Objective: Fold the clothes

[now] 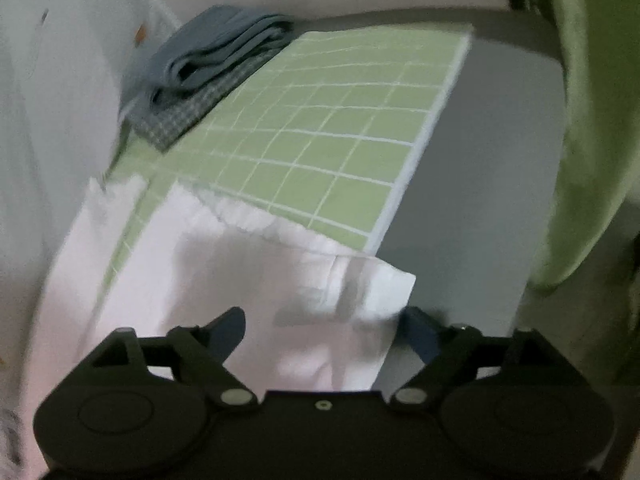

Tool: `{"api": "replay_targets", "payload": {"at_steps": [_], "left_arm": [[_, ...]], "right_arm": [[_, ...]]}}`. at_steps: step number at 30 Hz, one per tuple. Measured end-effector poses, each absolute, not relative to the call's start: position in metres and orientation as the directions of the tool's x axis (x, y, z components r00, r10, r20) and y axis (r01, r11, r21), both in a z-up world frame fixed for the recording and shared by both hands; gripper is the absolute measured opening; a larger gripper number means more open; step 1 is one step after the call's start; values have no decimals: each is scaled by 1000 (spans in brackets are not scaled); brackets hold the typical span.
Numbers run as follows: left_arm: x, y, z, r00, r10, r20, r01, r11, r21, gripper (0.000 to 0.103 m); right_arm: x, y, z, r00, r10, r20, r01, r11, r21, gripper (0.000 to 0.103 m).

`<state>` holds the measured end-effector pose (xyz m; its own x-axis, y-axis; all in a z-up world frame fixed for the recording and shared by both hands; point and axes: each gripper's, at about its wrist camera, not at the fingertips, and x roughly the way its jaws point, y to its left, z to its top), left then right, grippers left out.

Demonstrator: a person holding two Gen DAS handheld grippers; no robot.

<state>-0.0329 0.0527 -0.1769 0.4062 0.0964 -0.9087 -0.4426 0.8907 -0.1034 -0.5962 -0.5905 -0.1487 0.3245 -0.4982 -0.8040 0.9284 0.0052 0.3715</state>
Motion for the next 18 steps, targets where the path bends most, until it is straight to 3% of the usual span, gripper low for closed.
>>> {"api": "replay_targets", "payload": {"at_steps": [1,2,4,6,7,12,18], "left_arm": [[-33,53,-177,406,94,-909,-443,890,-105,18],[-33,54,-177,406,92,-909,-443,890,-108,18],[-33,55,-177,408,87,-909,-444,889,-114,18],[-33,56,-177,409,81,-909,-445,887,-122,16],[-34,57,-176,412,76,-908,-448,885,-129,16],[-38,64,-167,446,54,-893,-472,862,-184,7],[-42,58,-139,501,86,-861,-439,883,-168,7]], "right_arm": [[-592,-589,-148,299,-504,-810,942,23,334,71],[-589,-587,-147,268,-512,-816,956,35,292,51],[-584,-583,-145,215,-525,-823,975,64,214,34],[-583,-583,-142,213,-520,-827,977,100,189,26],[-583,-583,-141,213,-516,-830,977,114,180,17],[-589,-583,-131,231,-516,-825,973,119,198,7],[-589,-573,-107,213,-599,-771,977,114,182,5]]}}
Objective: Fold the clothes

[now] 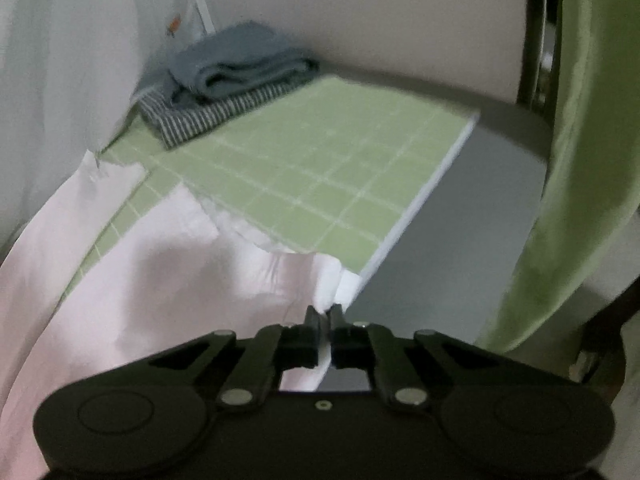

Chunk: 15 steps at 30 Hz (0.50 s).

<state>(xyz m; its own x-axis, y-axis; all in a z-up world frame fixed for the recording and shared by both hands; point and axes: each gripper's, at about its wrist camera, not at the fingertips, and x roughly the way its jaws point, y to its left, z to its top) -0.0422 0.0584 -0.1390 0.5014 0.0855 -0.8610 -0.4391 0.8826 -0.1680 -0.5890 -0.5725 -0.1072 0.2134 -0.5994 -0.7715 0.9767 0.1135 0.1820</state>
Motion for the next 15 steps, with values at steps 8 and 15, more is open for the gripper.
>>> {"api": "replay_targets", "payload": {"at_steps": [8,15], "left_arm": [[-69,53,-92,571,110,-814,-391,907,-152,7],[-107,67,-20,611,138,-779,-430,884,-181,6]], "right_arm": [[-603,-567,-69,224,-671,-707,966,58,252,4],[-620,-558,-3,245,-758,-604,948,57,313,4]]}}
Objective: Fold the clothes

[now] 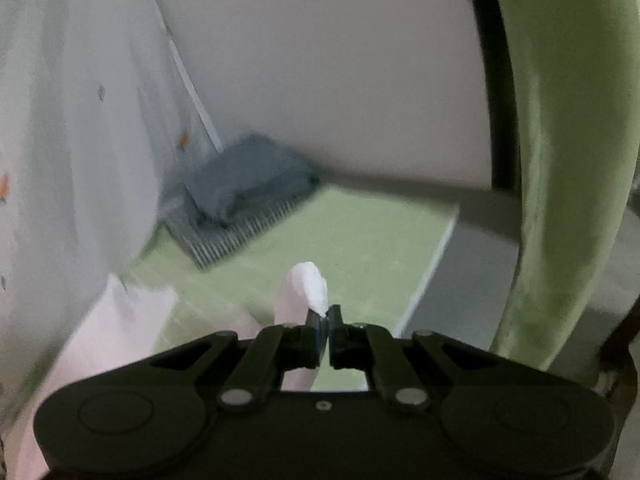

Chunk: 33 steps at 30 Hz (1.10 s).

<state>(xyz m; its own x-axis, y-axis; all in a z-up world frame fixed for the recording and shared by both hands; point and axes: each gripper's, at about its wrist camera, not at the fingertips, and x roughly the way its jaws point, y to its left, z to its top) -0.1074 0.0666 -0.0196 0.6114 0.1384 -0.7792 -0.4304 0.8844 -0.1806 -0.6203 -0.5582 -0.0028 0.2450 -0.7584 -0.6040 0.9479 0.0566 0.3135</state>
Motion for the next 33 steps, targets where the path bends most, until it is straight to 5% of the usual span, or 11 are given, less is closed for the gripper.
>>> {"api": "replay_targets", "payload": {"at_steps": [18,25,33], "left_arm": [[-103,64,-65,506,189,-842,-537,833,-136,6],[-82,69,-56,512,136,-848,-575,787,-221,6],[-1,28,-60,558,77,-826,-517,811,-273,6]], "right_arm": [[-566,-596,-23,299,-745,-597,929,85,359,3],[-525,-617,-13,342,-743,-575,916,127,381,4],[-391,-691,22,510,-719,-472,848,330,414,3]]}}
